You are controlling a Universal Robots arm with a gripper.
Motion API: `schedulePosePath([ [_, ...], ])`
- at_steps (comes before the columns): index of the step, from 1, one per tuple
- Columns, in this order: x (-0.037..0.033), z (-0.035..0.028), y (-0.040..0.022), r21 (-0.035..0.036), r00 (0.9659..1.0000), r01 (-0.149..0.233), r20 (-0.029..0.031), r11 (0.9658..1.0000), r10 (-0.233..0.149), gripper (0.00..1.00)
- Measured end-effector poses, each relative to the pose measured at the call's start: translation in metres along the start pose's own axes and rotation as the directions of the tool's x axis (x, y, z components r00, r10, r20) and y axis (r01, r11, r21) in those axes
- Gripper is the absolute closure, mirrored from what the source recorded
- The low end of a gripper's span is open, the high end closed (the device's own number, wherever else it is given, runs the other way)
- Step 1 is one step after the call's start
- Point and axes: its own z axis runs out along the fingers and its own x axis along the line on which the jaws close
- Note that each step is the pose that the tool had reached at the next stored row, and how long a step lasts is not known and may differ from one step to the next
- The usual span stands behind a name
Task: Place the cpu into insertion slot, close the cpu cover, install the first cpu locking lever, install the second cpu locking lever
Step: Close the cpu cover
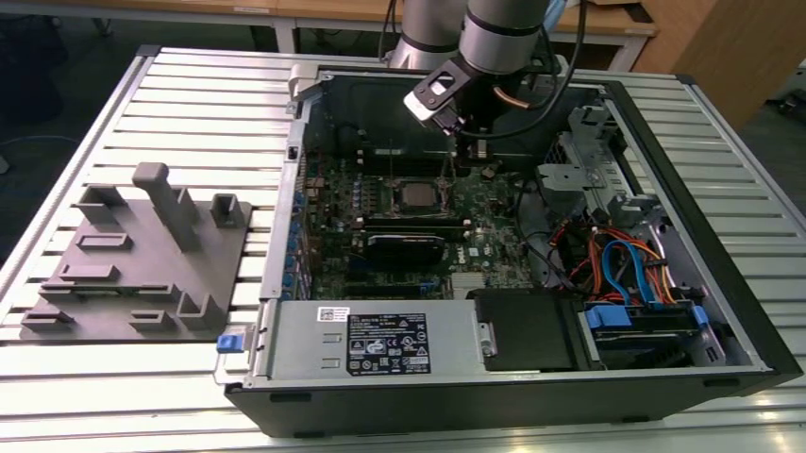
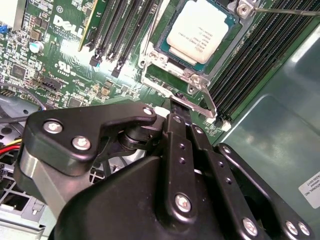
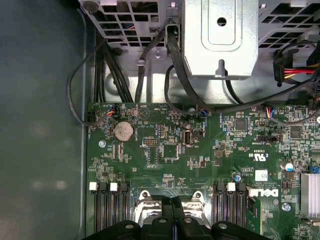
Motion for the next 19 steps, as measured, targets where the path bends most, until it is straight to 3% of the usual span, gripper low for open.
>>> schedulePosePath([
  [12,0.0,0.0001,-0.0076,0.0,1.0,0.0,0.0,1.0,0.0,0.89],
  [19,-0.0001,0.0001,-0.0081,0.0,1.0,0.0,0.0,1.0,0.0,0.89],
])
